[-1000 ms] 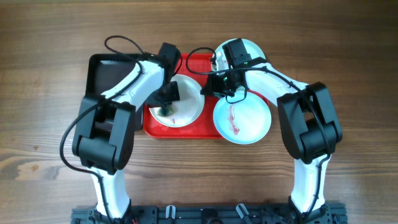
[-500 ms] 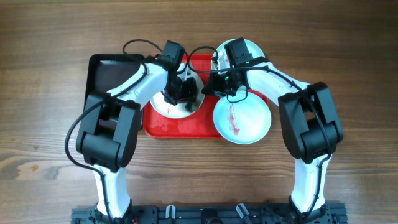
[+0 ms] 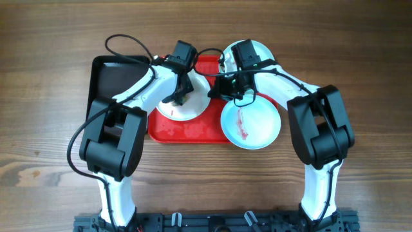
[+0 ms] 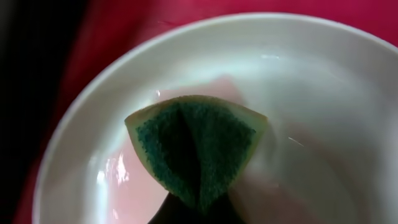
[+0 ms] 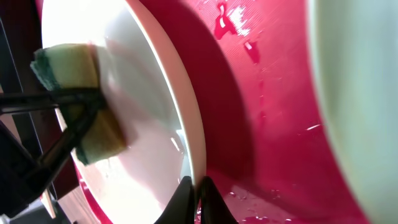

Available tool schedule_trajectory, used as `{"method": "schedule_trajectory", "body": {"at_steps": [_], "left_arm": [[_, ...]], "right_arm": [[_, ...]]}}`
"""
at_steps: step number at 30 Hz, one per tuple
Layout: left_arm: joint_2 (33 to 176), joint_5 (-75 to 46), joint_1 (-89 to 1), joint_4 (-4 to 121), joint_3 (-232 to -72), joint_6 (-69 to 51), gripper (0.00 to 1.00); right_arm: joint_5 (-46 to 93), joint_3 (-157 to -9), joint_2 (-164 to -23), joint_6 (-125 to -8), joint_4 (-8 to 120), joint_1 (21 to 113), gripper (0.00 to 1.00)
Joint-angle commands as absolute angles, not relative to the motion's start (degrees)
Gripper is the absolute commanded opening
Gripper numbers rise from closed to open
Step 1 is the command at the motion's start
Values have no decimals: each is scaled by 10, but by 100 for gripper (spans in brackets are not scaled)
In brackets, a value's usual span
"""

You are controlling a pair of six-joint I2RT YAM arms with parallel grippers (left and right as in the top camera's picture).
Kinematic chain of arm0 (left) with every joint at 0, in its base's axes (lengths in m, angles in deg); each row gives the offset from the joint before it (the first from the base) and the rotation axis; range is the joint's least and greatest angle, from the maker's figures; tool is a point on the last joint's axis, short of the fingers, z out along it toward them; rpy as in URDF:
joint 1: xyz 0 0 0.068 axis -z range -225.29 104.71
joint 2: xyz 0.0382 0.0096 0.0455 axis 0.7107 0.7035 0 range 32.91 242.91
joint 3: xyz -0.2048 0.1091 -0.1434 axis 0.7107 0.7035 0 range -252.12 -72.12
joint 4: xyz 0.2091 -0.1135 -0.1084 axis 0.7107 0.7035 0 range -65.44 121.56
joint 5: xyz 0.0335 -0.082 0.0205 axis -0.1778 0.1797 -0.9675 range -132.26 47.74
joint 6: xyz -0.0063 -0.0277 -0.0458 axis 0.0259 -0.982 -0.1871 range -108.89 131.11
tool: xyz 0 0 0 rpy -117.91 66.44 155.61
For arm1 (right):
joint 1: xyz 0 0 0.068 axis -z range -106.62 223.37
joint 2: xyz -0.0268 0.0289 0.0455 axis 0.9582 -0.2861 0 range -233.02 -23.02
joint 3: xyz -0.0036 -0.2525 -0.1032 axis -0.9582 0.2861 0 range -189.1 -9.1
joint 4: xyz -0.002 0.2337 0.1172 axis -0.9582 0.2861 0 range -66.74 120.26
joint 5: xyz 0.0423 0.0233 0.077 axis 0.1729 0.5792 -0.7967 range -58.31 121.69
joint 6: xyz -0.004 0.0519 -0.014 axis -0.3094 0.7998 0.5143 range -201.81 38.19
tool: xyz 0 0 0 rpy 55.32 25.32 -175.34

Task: Clean dirty plates on tray and stack at the side

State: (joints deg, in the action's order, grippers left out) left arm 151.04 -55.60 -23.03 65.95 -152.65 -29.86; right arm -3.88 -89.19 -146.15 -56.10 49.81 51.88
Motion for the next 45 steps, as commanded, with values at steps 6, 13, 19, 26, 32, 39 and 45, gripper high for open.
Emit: {"method": "schedule_trajectory", "body": {"at_steps": [6, 13, 19, 26, 32, 39, 45], "left_arm": [[1409, -550, -226, 690, -1509, -250, 4], [1320, -536, -235, 756, -1509, -222, 4], [1311, -536, -257, 793, -1509, -208, 4], [1311, -516, -283, 795, -1509, -208, 4], [1311, -514, -283, 795, -1509, -208, 4], [1312, -462, -283, 788, -1509, -208, 4], [1312, -446, -283, 786, -1509, -208, 4]], "right_arm": [[-26, -892, -1483, -562, 507, 520, 4], [-24, -892, -1483, -562, 507, 520, 4], [-25, -892, -1483, -569, 502, 520, 7], [0, -892, -1483, -576, 488, 504, 29], [42, -892, -1483, -546, 486, 484, 23], [86, -892, -1483, -497, 504, 483, 4], [64, -893, -1461, -508, 515, 483, 4]]}}
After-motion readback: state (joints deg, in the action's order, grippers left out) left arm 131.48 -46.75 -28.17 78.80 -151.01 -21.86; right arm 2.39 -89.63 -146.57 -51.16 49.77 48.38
